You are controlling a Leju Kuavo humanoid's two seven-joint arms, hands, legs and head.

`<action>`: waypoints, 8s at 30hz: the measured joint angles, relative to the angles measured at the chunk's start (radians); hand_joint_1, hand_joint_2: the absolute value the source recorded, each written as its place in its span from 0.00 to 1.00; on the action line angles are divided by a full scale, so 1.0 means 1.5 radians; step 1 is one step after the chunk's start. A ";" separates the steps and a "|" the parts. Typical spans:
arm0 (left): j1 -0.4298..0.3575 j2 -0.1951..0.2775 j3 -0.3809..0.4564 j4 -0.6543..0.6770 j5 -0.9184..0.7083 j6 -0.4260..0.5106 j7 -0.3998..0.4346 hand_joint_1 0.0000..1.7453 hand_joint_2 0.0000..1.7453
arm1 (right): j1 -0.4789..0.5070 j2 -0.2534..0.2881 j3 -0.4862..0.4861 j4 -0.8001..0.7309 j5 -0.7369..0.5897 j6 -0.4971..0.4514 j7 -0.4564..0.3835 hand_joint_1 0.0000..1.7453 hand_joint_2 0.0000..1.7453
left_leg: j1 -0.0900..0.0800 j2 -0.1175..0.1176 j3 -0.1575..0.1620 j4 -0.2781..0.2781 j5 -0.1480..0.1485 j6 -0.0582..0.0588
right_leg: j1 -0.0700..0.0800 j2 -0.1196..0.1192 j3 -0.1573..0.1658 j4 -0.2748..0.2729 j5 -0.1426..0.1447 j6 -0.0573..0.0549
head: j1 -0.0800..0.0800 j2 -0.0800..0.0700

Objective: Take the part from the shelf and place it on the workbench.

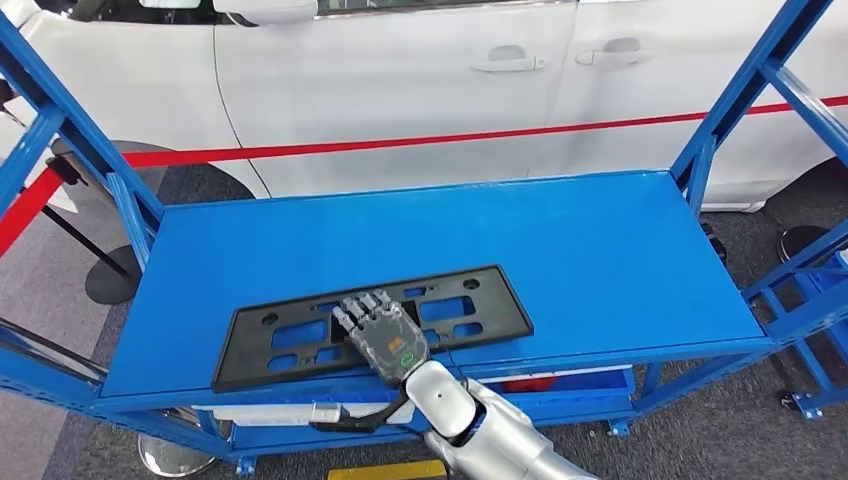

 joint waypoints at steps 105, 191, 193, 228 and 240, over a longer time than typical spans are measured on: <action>-0.004 -0.045 0.141 -0.012 0.042 0.062 0.005 0.00 0.00 | 0.641 0.030 -0.453 -0.688 -0.950 0.190 -0.570 1.00 1.00 | -0.009 -0.019 0.121 -0.119 0.008 0.037 | -0.002 0.053 -0.054 0.022 0.029 0.028 | 0.008 0.000; 0.001 -0.041 0.121 -0.018 -0.005 0.033 0.012 0.00 0.00 | 0.696 0.129 -0.563 -0.739 -0.916 0.244 -0.569 1.00 1.00 | 0.006 -0.035 0.054 -0.044 0.013 0.000 | -0.003 0.067 0.005 0.019 -0.012 0.006 | 0.018 0.000; 0.001 -0.042 0.121 -0.018 -0.005 0.033 0.013 0.00 0.00 | 0.694 0.129 -0.563 -0.739 -0.916 0.243 -0.569 1.00 1.00 | 0.006 -0.059 0.064 -0.076 0.019 0.003 | -0.004 0.083 -0.003 0.024 -0.011 0.016 | 0.018 0.000; -0.009 -0.044 0.122 -0.018 -0.009 0.022 0.006 0.00 0.00 | 0.688 0.131 -0.562 -0.759 -0.892 0.221 -0.570 1.00 1.00 | 0.000 -0.013 0.066 -0.092 0.033 0.024 | -0.003 0.054 -0.017 0.049 -0.031 0.026 | 0.019 0.000; -0.008 -0.043 0.122 -0.018 -0.009 0.020 0.005 0.00 0.00 | 0.687 0.130 -0.560 -0.764 -0.892 0.221 -0.569 1.00 1.00 | -0.010 0.083 0.080 -0.093 0.019 0.012 | 0.007 -0.046 0.006 0.017 -0.021 0.014 | 0.020 0.000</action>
